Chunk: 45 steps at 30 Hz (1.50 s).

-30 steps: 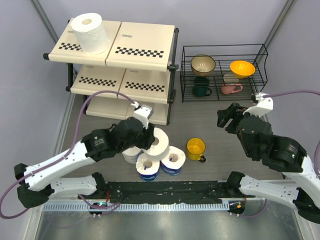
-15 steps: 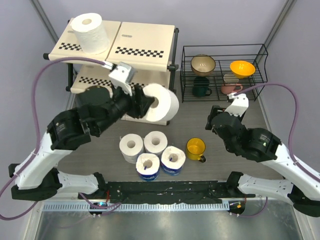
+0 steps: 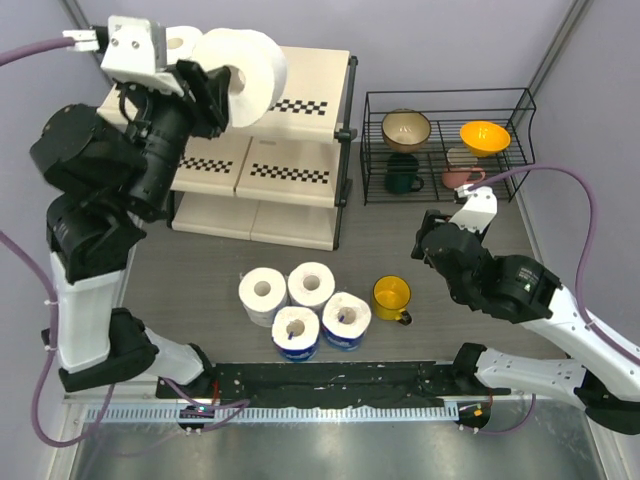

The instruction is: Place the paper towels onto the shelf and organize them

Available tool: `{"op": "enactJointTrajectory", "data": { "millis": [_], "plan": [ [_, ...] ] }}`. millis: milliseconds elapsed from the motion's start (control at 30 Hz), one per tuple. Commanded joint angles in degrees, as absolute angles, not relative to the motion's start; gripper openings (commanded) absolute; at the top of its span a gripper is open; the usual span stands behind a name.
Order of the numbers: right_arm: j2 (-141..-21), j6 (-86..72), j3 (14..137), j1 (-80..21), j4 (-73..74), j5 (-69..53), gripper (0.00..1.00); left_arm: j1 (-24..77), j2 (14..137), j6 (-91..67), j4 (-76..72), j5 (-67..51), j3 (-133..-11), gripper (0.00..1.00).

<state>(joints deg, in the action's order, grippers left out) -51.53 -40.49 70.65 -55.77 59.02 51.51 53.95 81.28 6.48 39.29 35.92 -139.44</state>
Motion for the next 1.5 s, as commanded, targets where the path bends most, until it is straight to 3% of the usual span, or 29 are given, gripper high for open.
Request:
{"op": "enactJointTrajectory", "data": {
  "millis": [0, 233, 933, 1167, 1267, 1467],
  "plan": [
    [-51.15, -41.49, 71.10, -55.55, 58.54, 52.47, 0.65, 42.92, 85.95, 3.01, 37.53, 27.01, -141.50, 0.35],
    [-50.54, -41.57, 70.05, -55.28, 58.27, 52.56, 0.65, 26.39, 92.46, -10.34, 37.18, 11.89, -142.56, 0.33],
    [-49.66, -43.06, 66.97, -54.93, 57.83, 50.71, 0.65, 18.28, 92.46, -14.94, 36.74, 5.36, -139.04, 0.34],
    [-49.92, -43.16, 66.27, -54.93, 57.48, 50.28, 0.64, 17.67, 92.02, -14.50, 37.53, 5.63, -138.26, 0.43],
    [-49.92, -43.33, 65.92, -54.93, 57.22, 50.01, 0.65, 17.49, 91.85, -14.33, 37.35, 5.62, -137.38, 0.54],
    [-49.92, -44.03, 64.07, -54.93, 56.52, 48.78, 0.64, 17.23, 91.93, -13.89, 36.21, 5.01, -137.11, 0.57]
  ]
}}
